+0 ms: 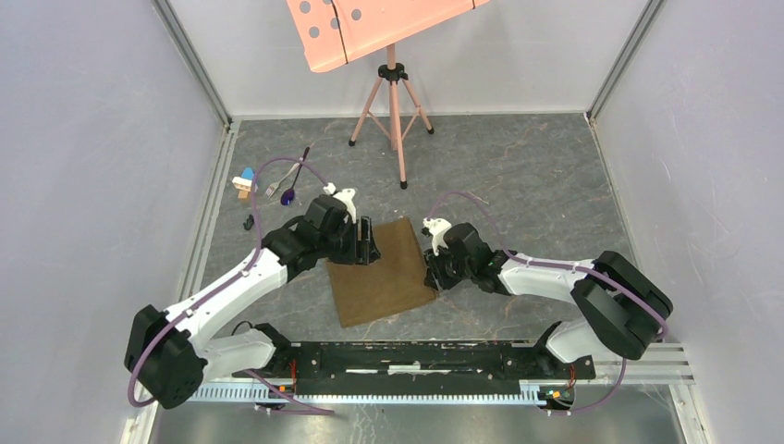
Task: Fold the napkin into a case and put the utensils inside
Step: Pick up the lower triangle-folded napkin from the center of the board.
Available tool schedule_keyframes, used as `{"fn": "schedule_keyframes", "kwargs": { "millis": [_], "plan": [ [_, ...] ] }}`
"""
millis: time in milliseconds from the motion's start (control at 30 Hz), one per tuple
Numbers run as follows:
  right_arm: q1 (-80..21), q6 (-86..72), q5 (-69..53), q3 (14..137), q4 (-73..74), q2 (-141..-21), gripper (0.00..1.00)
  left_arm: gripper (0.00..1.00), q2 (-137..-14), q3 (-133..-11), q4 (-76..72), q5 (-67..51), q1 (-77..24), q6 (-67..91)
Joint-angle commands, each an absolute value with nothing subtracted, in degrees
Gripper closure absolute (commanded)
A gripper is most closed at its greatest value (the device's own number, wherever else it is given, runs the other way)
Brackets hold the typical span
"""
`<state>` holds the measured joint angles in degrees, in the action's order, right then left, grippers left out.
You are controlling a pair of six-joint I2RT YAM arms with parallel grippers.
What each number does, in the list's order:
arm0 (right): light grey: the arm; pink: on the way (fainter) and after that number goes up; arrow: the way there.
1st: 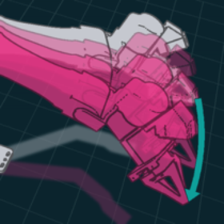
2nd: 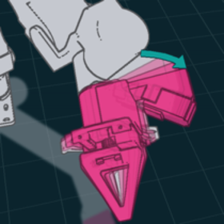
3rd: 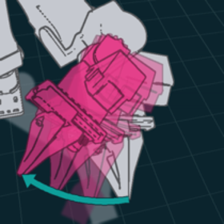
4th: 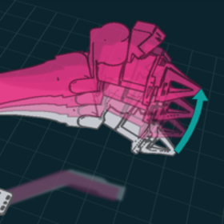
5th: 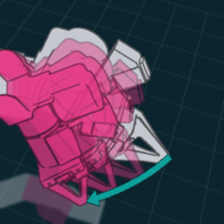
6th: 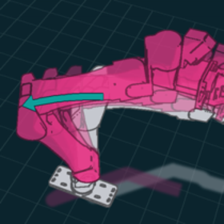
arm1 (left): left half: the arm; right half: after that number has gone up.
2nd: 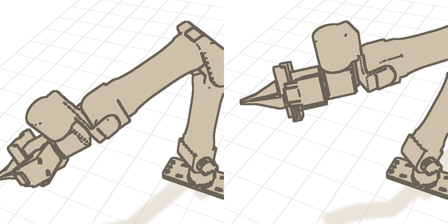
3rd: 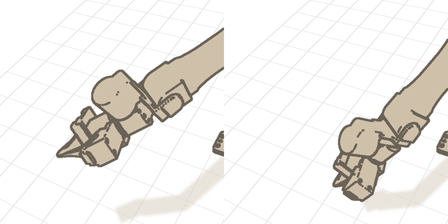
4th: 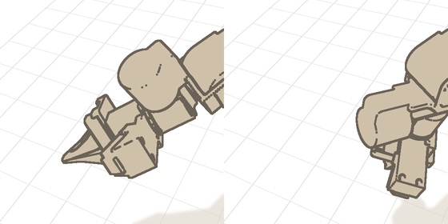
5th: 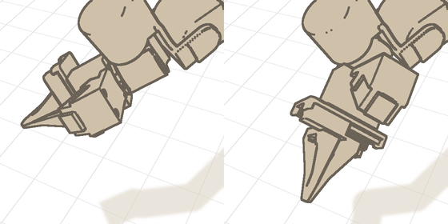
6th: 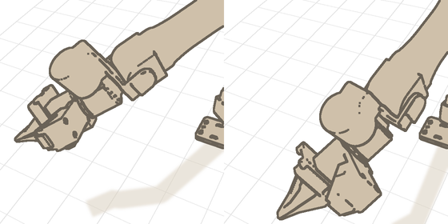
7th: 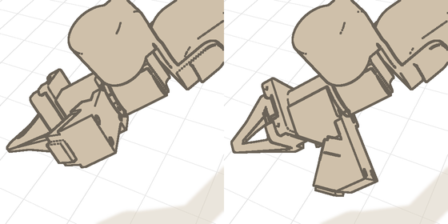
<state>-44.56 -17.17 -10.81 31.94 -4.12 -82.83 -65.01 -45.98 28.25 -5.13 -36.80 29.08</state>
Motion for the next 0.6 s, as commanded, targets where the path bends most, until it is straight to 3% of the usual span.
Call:
{"fn": "schedule_keyframes", "kwargs": {
  "millis": [0, 200, 367, 400, 500, 567],
  "plan": [
    [-44.7, -17.0, -2.4, 30.0, 3.0, -84.5, 0.72, 0.28, -62.4, -45.7, 26.8, -5.8, -35.4, 30.7],
    [-44.3, -17.4, -0.9, 27.8, 3.2, -83.1, 0.94, 0.32, -66.6, -45.5, 26.0, -6.9, -31.5, 30.7],
    [-44.1, -17.8, 1.8, 25.6, 3.6, -80.3, 0.99, 0.39, -69.8, -44.2, 22.1, -7.3, -28.2, 32.5],
    [-44.2, -17.5, 1.6, 25.5, 3.8, -79.8, 0.95, 0.4, -70.1, -43.9, 21.4, -7.1, -27.8, 32.8],
    [-44.1, -16.5, -2.2, 26.1, 3.3, -78.4, 0.68, 0.42, -71.5, -43.6, 19.9, -6.0, -27.1, 33.0],
    [-44.1, -16.8, -4.5, 26.4, 3.2, -77.1, 0.61, 0.44, -72.9, -43.8, 19.4, -6.4, -26.6, 32.7]
  ]
}}
